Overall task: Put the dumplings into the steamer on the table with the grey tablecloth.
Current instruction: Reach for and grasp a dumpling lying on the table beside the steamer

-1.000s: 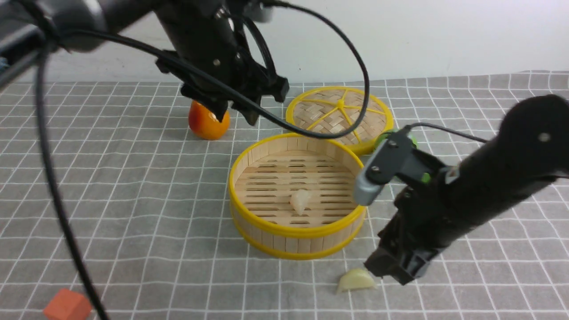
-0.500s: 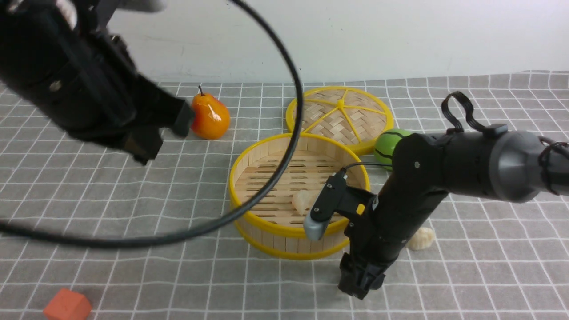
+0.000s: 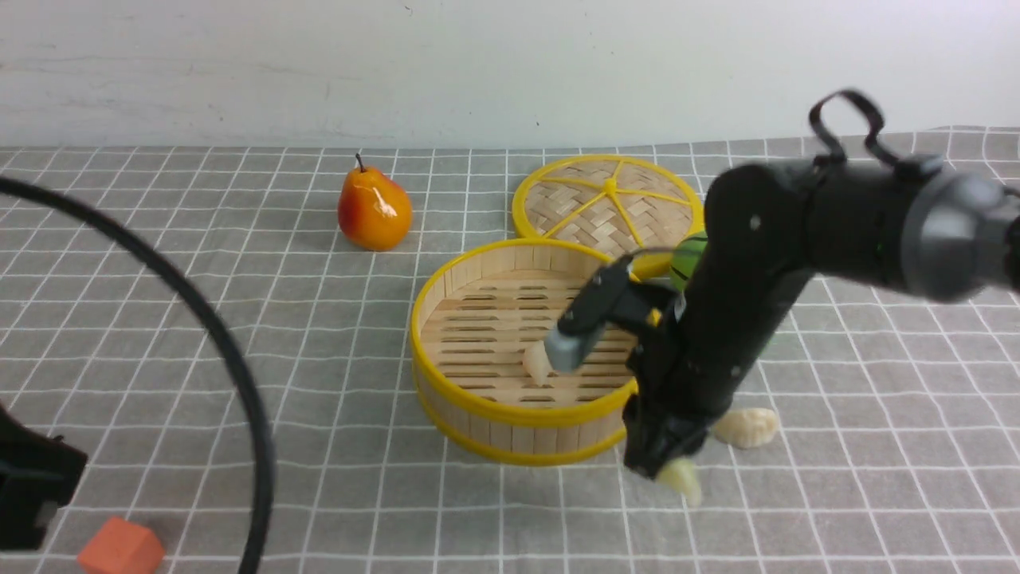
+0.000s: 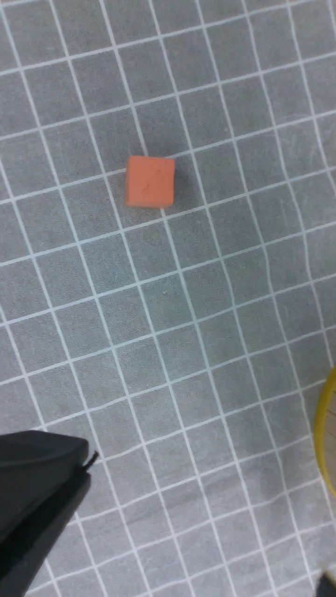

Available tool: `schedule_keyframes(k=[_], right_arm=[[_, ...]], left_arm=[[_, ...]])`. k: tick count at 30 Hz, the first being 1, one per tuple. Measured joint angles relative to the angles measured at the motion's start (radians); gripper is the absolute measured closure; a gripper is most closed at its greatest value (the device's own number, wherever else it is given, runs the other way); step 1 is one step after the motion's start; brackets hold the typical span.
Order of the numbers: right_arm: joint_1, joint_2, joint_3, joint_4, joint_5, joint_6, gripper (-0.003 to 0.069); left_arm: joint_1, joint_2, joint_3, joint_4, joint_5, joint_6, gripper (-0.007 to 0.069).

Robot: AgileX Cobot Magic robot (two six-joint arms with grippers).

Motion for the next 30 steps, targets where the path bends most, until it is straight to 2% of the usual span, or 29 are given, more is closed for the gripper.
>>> schedule_keyframes(k=[3, 5, 9, 13, 16, 18, 22, 26, 30], right_arm=[[0.0, 0.0, -0.131, -0.005, -0.039, 0.091, 0.0612], [0.0, 0.029, -0.199, -0.013, -0.102, 0.164, 0.0658], [0.0, 0.107, -0.267, -0.039, -0.191, 0.251, 0.0664], [0.0, 0.241, -0.304, -0.118, -0.296, 0.355, 0.0657], [0.0, 0.297, -0.32, -0.165, -0.314, 0.421, 0.064], [0.0, 0.309, -0.337, -0.18, -0.29, 0.456, 0.0625], [0.001, 0.279, -0.392, -0.179, -0.133, 0.487, 0.0589], [0.007, 0.203, -0.409, -0.136, 0.045, 0.413, 0.0576], [0.029, 0.087, -0.38, -0.003, 0.199, 0.304, 0.0587]], left_arm=[[0.0, -0.06, 0.023, 0.0, -0.035, 0.0, 0.0638], [0.0, -0.083, 0.033, 0.0, -0.056, 0.0, 0.0638], [0.0, -0.089, 0.036, -0.001, -0.073, -0.007, 0.0638], [0.0, -0.092, 0.053, -0.008, -0.087, -0.021, 0.0638], [0.0, -0.092, 0.053, -0.015, -0.085, -0.023, 0.0638], [0.0, -0.092, 0.053, -0.018, -0.079, -0.023, 0.0638], [0.0, -0.092, 0.053, -0.018, -0.069, -0.023, 0.0638], [0.0, -0.092, 0.053, -0.018, -0.067, -0.022, 0.0638], [0.0, -0.093, 0.053, -0.018, -0.068, -0.01, 0.0638]])
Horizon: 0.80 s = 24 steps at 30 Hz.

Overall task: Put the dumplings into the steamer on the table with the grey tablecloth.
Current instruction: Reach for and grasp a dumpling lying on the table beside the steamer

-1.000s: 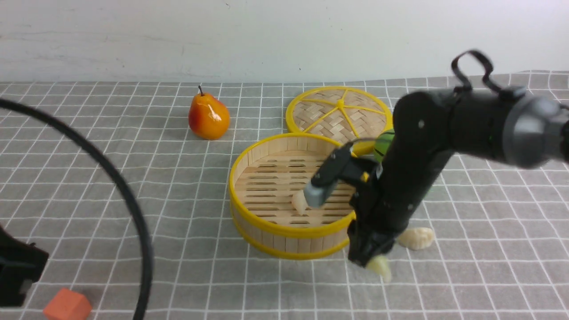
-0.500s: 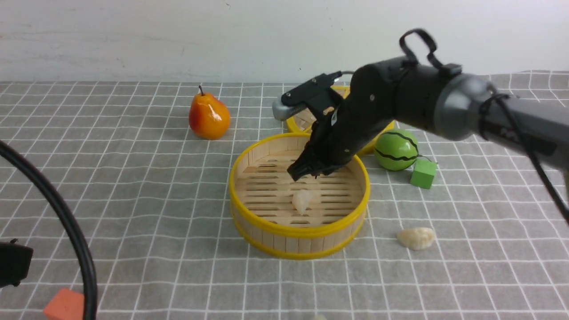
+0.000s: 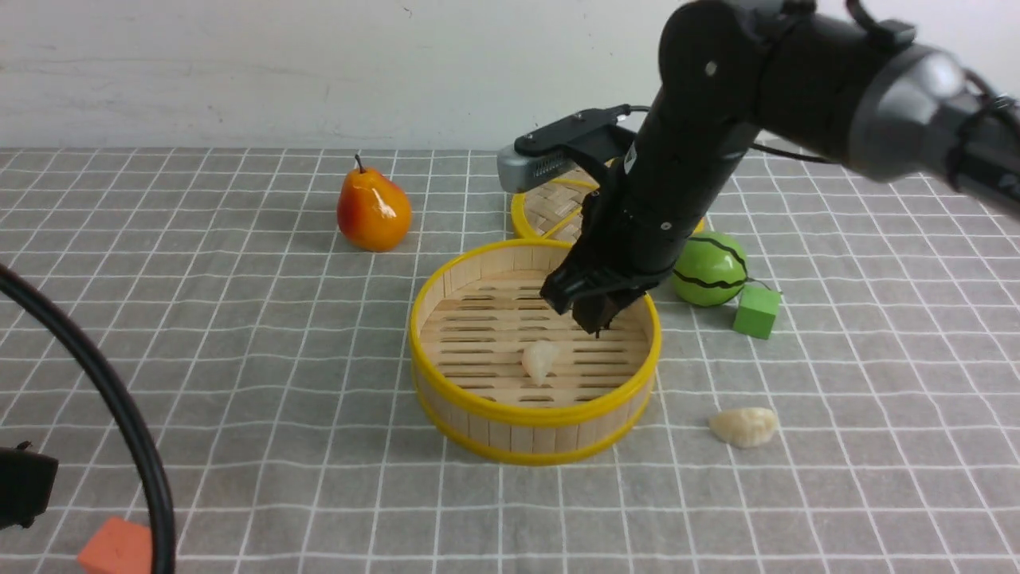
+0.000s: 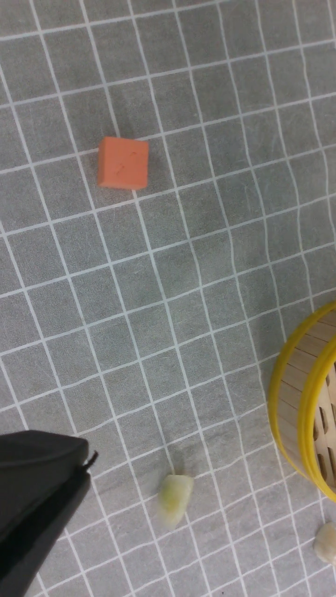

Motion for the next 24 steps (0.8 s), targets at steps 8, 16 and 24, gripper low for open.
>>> schedule_keyframes(k=[8, 16, 24], right_arm=[[0.171, -0.182, 0.293, 0.041, 0.024, -0.05, 0.0671], [0.256, -0.177, 0.526, 0.033, -0.044, -0.06, 0.0664], [0.259, -0.129, 0.581, 0.008, -0.276, -0.06, 0.0568]], left_arm=[[0.0, 0.0, 0.0, 0.0, 0.0, 0.044, 0.0638], [0.0, 0.0, 0.0, -0.006, 0.005, 0.066, 0.0638], [0.0, 0.0, 0.0, -0.008, 0.012, 0.068, 0.0635]])
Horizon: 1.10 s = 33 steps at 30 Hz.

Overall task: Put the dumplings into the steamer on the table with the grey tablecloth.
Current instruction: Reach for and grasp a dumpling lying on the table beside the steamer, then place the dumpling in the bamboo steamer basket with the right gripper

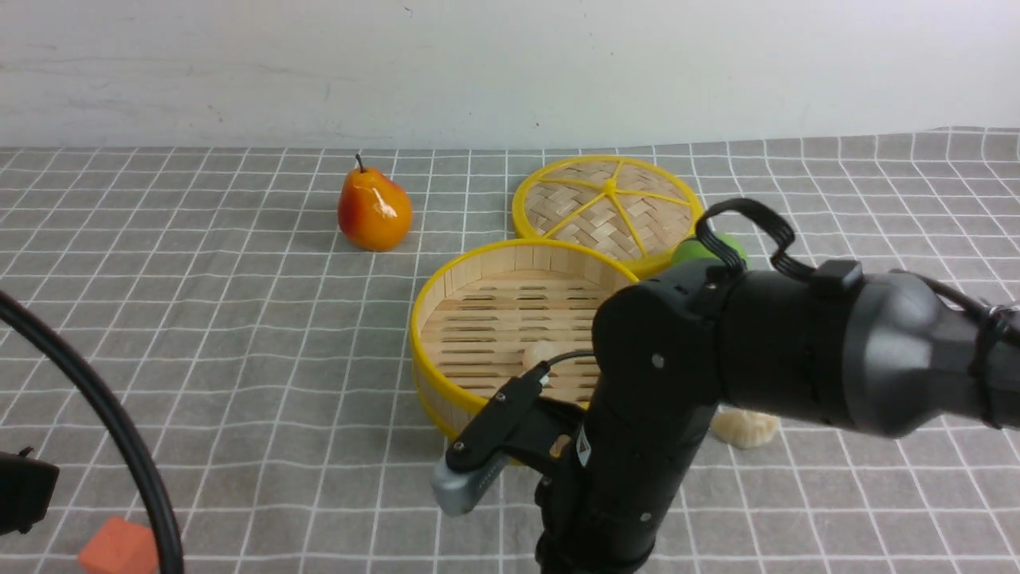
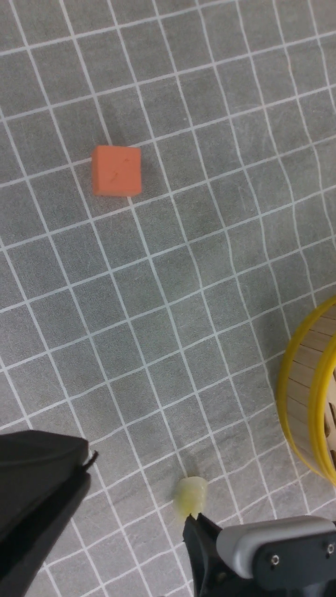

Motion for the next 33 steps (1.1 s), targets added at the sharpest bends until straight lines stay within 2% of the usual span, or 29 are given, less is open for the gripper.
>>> schedule_keyframes(k=[4, 6, 7, 8, 12, 16, 18, 21, 22, 28, 33], right_arm=[[0.0, 0.008, 0.0, -0.037, -0.025, 0.0, 0.044], [0.0, 0.014, 0.0, -0.058, -0.028, 0.0, 0.0335], [0.0, 0.02, 0.0, -0.06, -0.033, 0.0, 0.026], [0.0, 0.028, 0.0, -0.061, -0.036, 0.0, 0.022], [0.0, 0.08, 0.0, -0.064, -0.057, 0.0, 0.0108], [0.0, 0.114, 0.0, -0.064, -0.07, 0.0, 0.0122], [0.0, 0.118, 0.0, -0.072, -0.078, 0.009, 0.0216], [0.0, 0.115, -0.007, -0.073, -0.059, 0.025, 0.0407], [0.0, 0.112, -0.018, -0.073, -0.04, 0.029, 0.043], [-0.016, 0.079, -0.225, -0.18, 0.079, 0.073, 0.041], [-0.117, 0.145, -0.468, -0.254, 0.086, 0.19, 0.041]], left_arm=[[0.0, 0.0, 0.0, -0.011, 0.021, 0.0, 0.0634], [0.0, 0.0, 0.0, -0.011, 0.026, 0.001, 0.0634], [0.0, 0.0, 0.0, -0.011, 0.028, 0.001, 0.0634], [0.0, 0.0, 0.0, -0.011, 0.028, 0.001, 0.0634], [0.0, 0.0, 0.0, -0.011, 0.03, 0.002, 0.0631], [0.0, 0.0, 0.0, -0.011, 0.031, 0.002, 0.0629], [0.0, 0.0, 0.0, -0.011, 0.033, 0.002, 0.0627], [0.0, 0.0, 0.0, -0.011, 0.039, 0.002, 0.0624], [0.0, 0.0, 0.0, -0.011, 0.041, 0.002, 0.0624], [0.0, 0.0, 0.0, -0.011, 0.047, 0.002, 0.062], [0.0, 0.0, 0.0, -0.011, 0.048, 0.003, 0.0618]])
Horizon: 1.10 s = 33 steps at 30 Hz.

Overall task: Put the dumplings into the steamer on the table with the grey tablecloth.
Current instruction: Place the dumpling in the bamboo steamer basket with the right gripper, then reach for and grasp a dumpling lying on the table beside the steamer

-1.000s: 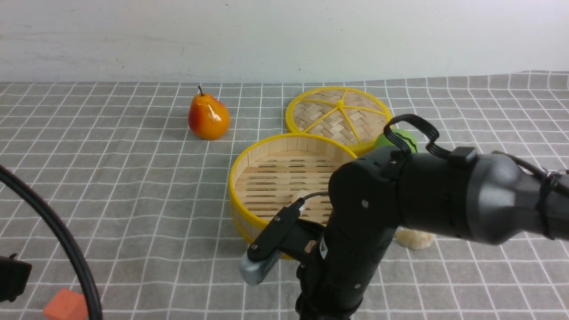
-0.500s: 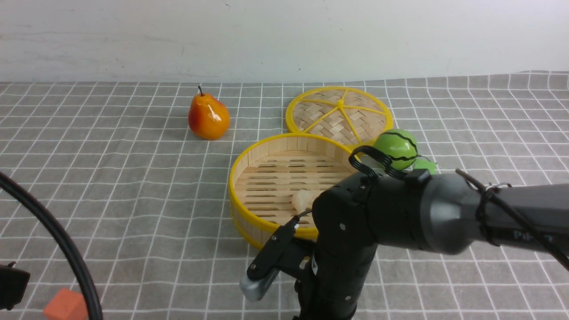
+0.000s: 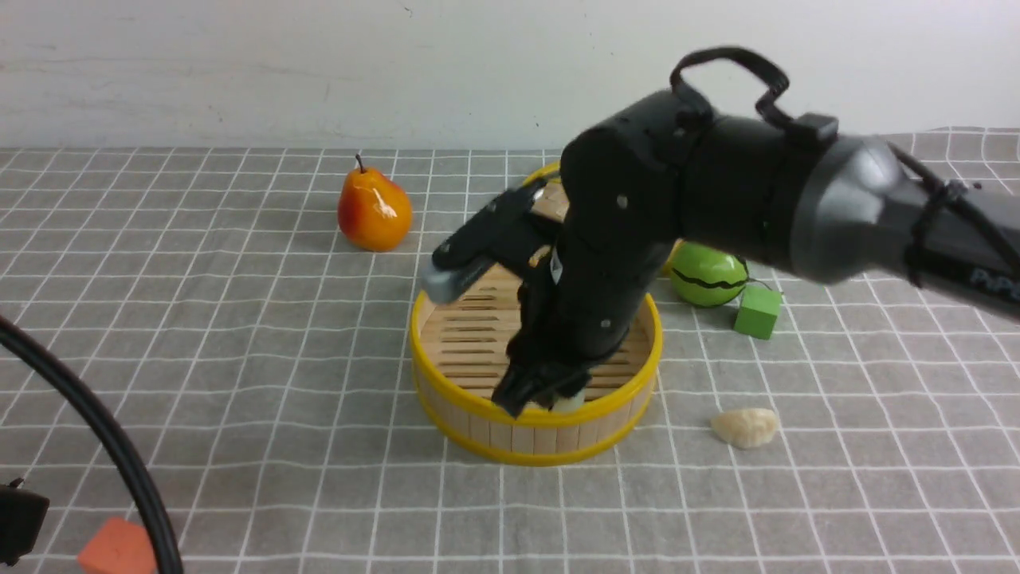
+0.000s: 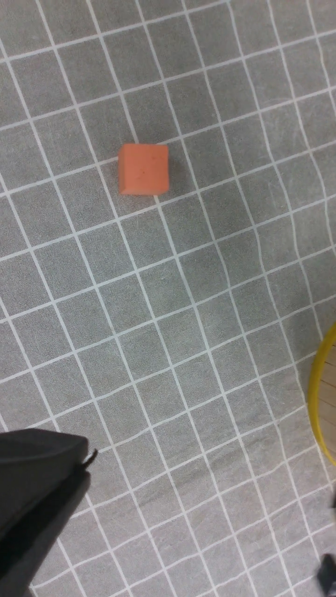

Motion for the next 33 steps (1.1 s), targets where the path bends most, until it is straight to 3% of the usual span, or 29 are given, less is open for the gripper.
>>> schedule_keyframes(k=[8, 16, 20, 22, 24, 27, 33], right_arm=[[-0.151, 0.278, -0.311, -0.016, -0.006, 0.134, 0.041], [-0.199, 0.39, -0.408, -0.016, 0.024, 0.222, 0.0395], [-0.2, 0.371, -0.427, -0.013, 0.1, 0.216, 0.0302], [-0.2, 0.317, -0.436, -0.011, 0.186, 0.155, 0.0217], [-0.2, 0.266, -0.439, -0.012, 0.209, 0.107, 0.0181], [-0.205, 0.194, -0.416, -0.012, 0.213, 0.081, 0.0161], [-0.267, -0.002, -0.144, -0.009, 0.22, 0.005, 0.016]], left_arm=[[0.0, 0.0, 0.0, 0.0, -0.001, 0.0, 0.0618], [0.0, 0.0, 0.0, 0.0, -0.001, 0.0, 0.061], [0.0, 0.0, 0.0, 0.0, -0.001, 0.0, 0.0608], [0.0, 0.0, 0.0, 0.0, -0.002, 0.0, 0.0608], [0.0, 0.0, 0.0, 0.0, -0.002, 0.0, 0.0608], [0.0, 0.0, 0.0, 0.0, -0.003, 0.0, 0.0607], [0.0, 0.0, 0.0, 0.0, -0.005, 0.0, 0.0601]])
